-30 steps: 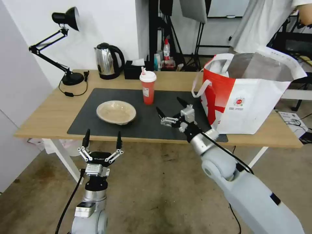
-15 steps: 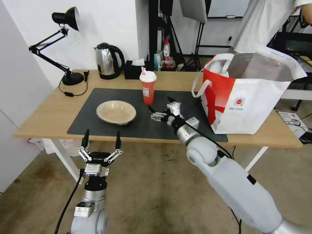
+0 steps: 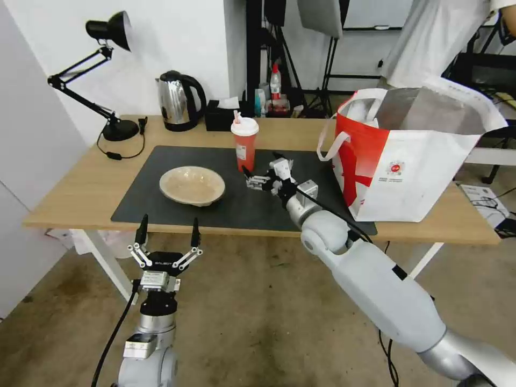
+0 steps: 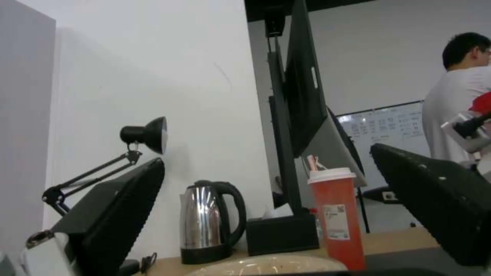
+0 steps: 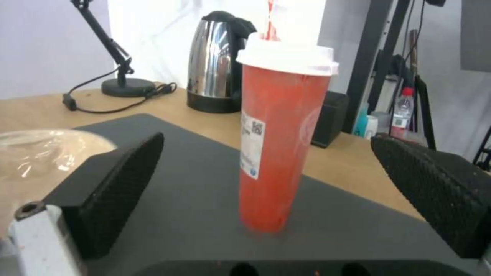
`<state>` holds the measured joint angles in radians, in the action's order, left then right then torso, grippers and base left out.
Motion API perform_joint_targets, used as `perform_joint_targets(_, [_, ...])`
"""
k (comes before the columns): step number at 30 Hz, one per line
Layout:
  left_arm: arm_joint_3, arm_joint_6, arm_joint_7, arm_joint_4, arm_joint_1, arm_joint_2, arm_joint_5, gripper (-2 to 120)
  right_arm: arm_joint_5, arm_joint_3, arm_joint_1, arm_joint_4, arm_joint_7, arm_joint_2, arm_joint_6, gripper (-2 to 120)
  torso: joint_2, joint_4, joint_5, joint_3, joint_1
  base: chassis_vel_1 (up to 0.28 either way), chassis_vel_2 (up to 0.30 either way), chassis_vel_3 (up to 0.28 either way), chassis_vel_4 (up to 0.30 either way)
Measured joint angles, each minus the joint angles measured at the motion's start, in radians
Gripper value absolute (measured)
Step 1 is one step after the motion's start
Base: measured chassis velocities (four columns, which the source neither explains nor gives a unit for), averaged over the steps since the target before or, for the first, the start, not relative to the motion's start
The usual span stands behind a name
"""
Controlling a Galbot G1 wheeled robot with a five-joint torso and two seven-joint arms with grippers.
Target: Pick up the trash from the table and place it into the takeout bag.
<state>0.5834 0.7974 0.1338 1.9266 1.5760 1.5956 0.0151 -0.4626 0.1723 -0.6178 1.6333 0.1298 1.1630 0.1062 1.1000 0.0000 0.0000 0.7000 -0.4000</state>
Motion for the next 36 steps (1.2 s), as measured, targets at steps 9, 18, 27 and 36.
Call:
perform_joint_targets(9, [0.001,0.001,-0.001,-0.005,-0.004,0.0,0.001,100,0.002,0.013,0.038,-0.062,-0.006,0.016,-0.017,100,0.0,0.0,0.0,0.0,0.0,0.0,0.0,0.0,0.0])
perform_joint_targets(18, [0.0,0.001,-0.001,-0.01,-0.006,0.0,0.001,100,0.004,0.016,0.053,-0.092,-0.015,0.026,-0.023,100,0.0,0.0,0.0,0.0,0.0,0.0,0.0,0.0,0.0])
perform_joint_targets(27, [0.0,0.001,-0.001,-0.012,-0.009,0.0,0.001,100,0.006,0.021,0.06,-0.112,-0.021,0.029,-0.032,100,0.0,0.0,0.0,0.0,0.0,0.0,0.0,0.0,0.0])
perform_joint_targets(36, [0.0,0.001,-0.001,-0.018,-0.013,0.0,0.001,100,0.007,0.034,0.08,-0.14,-0.025,0.038,-0.039,100,0.0,-0.0001,0.0,0.0,0.0,0.0,0.0,0.0,0.0])
